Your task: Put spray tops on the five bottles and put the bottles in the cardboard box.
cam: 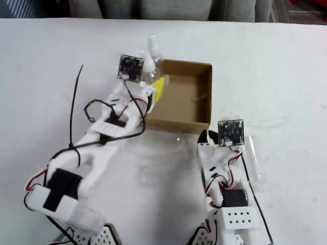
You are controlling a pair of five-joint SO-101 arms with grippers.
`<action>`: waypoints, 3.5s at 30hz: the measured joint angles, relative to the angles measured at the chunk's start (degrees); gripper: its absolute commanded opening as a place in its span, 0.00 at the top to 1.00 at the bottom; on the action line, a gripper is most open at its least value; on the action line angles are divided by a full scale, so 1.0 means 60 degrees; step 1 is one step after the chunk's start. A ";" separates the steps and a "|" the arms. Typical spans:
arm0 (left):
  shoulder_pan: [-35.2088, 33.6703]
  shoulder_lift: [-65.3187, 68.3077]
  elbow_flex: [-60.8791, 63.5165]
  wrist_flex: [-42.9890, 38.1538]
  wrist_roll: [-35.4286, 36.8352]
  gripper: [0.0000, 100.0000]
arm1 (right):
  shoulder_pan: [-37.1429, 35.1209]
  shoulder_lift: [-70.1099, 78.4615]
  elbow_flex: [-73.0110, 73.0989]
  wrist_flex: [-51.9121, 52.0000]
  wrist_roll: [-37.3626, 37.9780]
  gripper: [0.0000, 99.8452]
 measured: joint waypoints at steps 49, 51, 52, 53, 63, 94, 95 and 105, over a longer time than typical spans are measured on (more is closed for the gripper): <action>-0.0103 0.1392 -0.0484 -0.0879 -0.1055 0.98 | 0.0000 0.0000 0.0000 0.0000 0.0000 0.98; -0.0103 0.1392 -0.0484 -0.0879 -0.1055 0.98 | 0.0000 0.0000 0.0000 0.0000 0.0000 0.98; -0.0103 0.1421 -0.0484 -0.0894 -0.1055 0.98 | 0.0000 0.0000 0.0000 0.0000 0.0000 0.98; -0.0103 0.1509 -0.0484 -0.0908 -0.1070 0.98 | 0.0000 0.0000 0.0000 0.0000 0.0000 0.98; -0.0103 0.2007 -0.0645 -0.1495 -0.1099 0.98 | 0.0000 0.0000 0.0000 0.0000 0.0000 0.98; -0.0190 0.2022 -0.0484 -0.1788 -0.1099 0.85 | 0.0000 0.0000 0.0000 0.0000 0.0000 0.98; -0.0190 0.2022 -0.0484 -0.1788 -0.1099 0.85 | 0.0000 0.0000 0.0000 0.0000 0.0000 0.98; -0.0190 0.2022 -0.0484 -0.1788 -0.1055 0.81 | 0.0000 0.0000 0.0000 0.0000 0.0000 0.98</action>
